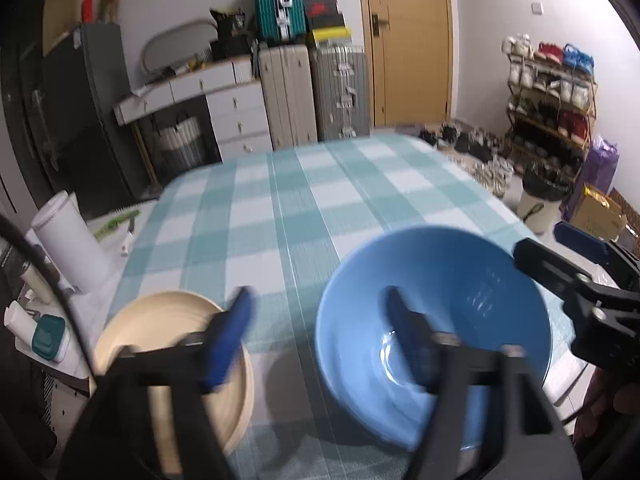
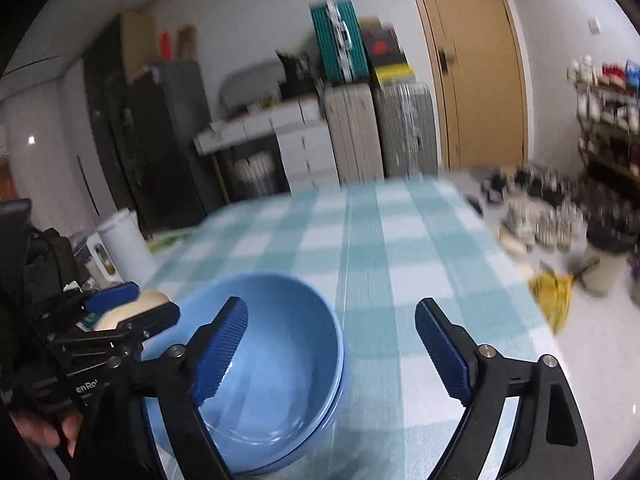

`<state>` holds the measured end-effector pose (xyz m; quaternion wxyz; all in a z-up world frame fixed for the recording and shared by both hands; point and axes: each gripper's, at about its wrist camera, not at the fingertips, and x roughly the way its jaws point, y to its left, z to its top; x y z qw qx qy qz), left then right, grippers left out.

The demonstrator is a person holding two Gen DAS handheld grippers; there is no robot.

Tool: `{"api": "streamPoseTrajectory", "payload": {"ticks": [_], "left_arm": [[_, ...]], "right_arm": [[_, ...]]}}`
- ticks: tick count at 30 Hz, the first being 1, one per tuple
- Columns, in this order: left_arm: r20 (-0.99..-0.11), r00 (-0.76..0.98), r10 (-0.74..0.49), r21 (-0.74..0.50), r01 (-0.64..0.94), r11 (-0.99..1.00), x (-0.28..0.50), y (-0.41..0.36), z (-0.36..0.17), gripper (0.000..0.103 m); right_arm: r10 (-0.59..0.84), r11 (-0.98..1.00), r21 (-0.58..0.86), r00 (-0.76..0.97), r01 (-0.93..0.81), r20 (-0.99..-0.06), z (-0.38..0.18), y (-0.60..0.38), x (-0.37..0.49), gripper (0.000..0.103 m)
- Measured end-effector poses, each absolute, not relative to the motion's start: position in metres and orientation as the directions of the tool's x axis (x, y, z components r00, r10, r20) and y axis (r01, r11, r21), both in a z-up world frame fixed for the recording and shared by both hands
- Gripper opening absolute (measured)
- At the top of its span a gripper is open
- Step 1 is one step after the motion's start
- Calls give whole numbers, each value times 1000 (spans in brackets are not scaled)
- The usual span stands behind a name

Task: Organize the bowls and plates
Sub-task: 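Grip the rim of the stacked blue bowls with both tools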

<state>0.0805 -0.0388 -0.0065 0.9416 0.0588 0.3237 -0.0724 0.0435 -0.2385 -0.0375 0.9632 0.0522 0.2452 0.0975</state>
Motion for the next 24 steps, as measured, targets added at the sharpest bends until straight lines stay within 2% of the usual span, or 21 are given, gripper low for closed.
{"api": "streamPoseTrajectory", "payload": {"ticks": [1,2,5,10,13,14,17,20,24], "left_arm": [[-587,805,-90,59,154,986,77,-36,-3,94],[-560,824,-85,55,139,989,75,-33,-1,96],[-537,838,-98,41,141,989,75,-31,3,97],[-500,860,-99,68,154,986,74,-33,-12,100],[-534,840,-97,90,171,981,79,-35,-23,100],[-562,821,-99,77,171,982,84,-35,-23,100],[-564,813,-143,9,179,984,88,-31,-24,100],[-604,781,-163,-18,191,981,95,-33,-28,100],[-667,733,-131,9,184,983,104,-41,-40,100]], "right_arm": [[218,975,145,867,-169,-449,-35,-239,41,91],[222,974,148,872,-174,-437,-34,-240,40,93],[221,973,160,875,-167,-432,-31,-242,37,97],[234,970,175,861,-172,-451,-33,-239,39,99],[231,971,158,857,-177,-461,-35,-235,41,100],[234,971,153,854,-182,-465,-37,-234,42,100],[226,974,123,842,-189,-489,-42,-228,47,100],[225,974,115,819,-194,-528,-48,-223,55,100],[222,975,142,813,-172,-538,-52,-225,59,100]]}}
